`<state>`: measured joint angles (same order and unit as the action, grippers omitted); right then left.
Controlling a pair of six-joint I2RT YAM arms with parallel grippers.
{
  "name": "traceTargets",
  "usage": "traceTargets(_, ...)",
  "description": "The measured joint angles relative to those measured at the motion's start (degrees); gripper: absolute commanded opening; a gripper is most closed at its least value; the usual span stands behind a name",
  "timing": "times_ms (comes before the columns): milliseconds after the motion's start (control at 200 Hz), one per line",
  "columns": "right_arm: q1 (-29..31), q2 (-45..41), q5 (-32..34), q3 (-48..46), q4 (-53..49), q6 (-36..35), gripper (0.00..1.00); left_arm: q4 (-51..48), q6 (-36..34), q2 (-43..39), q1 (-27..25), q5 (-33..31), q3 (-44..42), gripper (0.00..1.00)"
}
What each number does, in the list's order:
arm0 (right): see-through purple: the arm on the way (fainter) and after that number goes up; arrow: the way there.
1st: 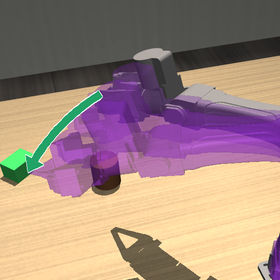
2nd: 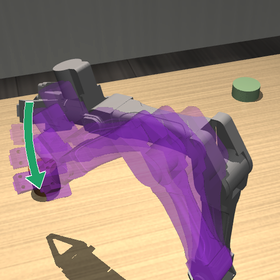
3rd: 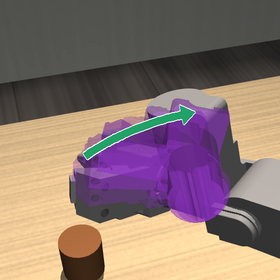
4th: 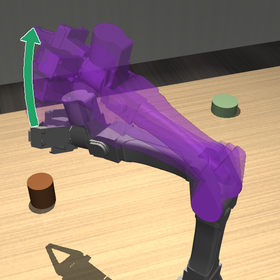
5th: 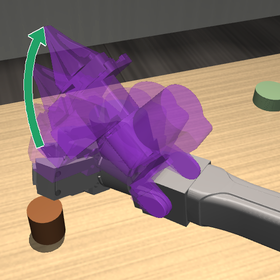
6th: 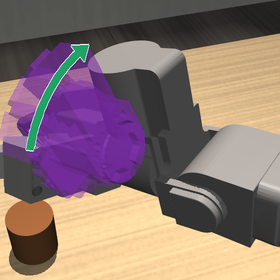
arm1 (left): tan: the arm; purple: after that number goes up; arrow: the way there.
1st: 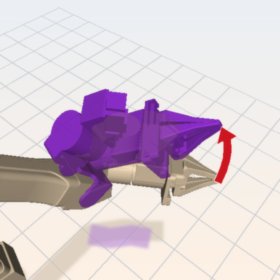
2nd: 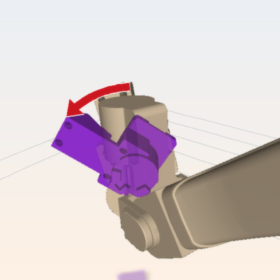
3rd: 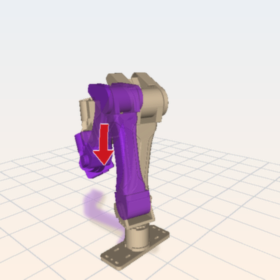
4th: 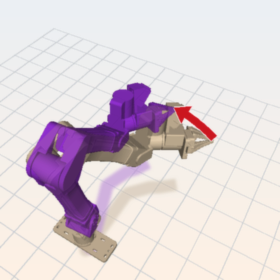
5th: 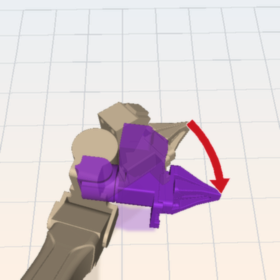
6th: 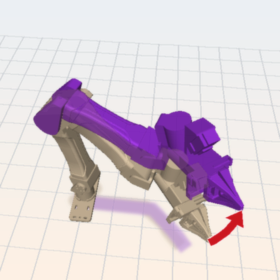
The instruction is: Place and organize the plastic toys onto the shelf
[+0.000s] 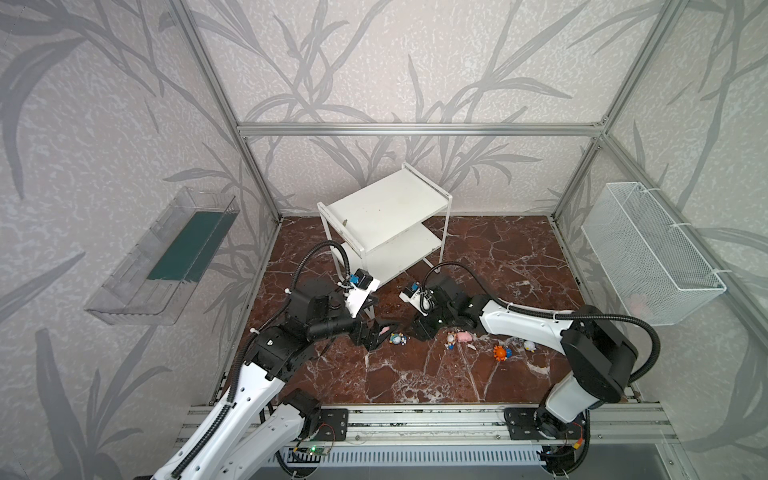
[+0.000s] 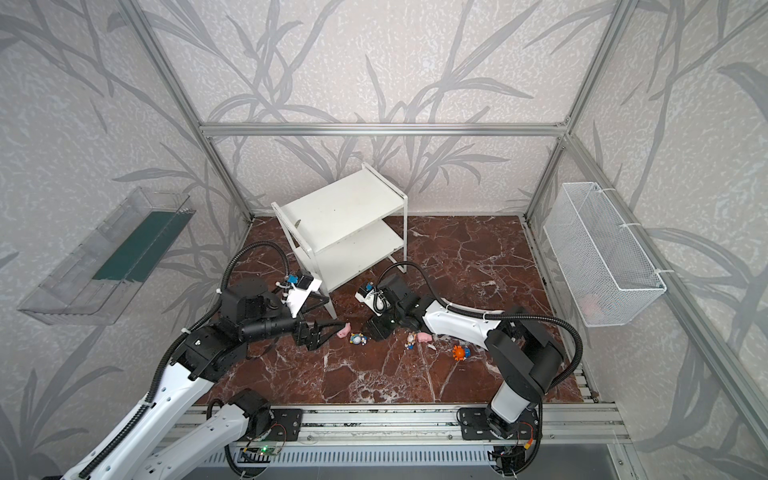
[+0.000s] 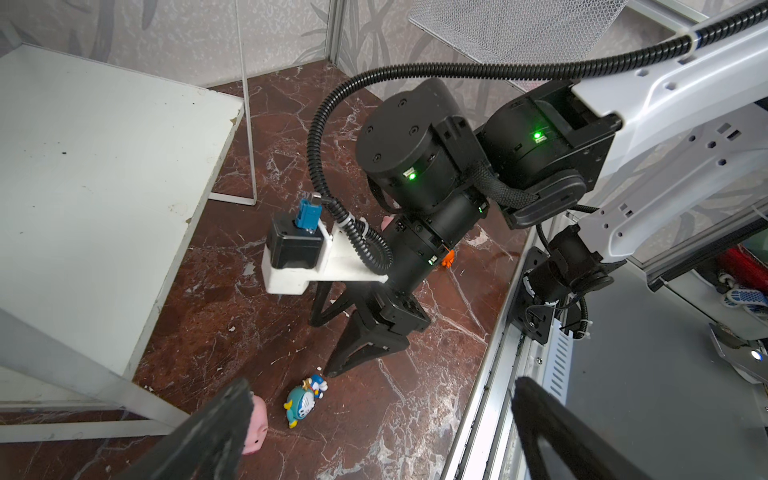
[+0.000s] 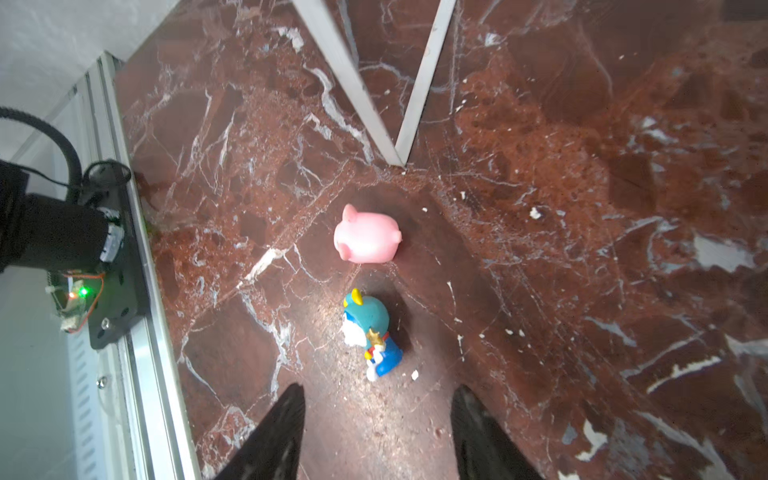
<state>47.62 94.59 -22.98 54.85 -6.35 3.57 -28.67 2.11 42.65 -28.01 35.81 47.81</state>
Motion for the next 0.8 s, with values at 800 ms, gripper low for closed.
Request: traceTargets(800,5.8,15.1,2.9,12.1,-7.4,-13.9,0.49,0.0,-0.2,-0.3,0.0,-0.9,0.0,0.99)
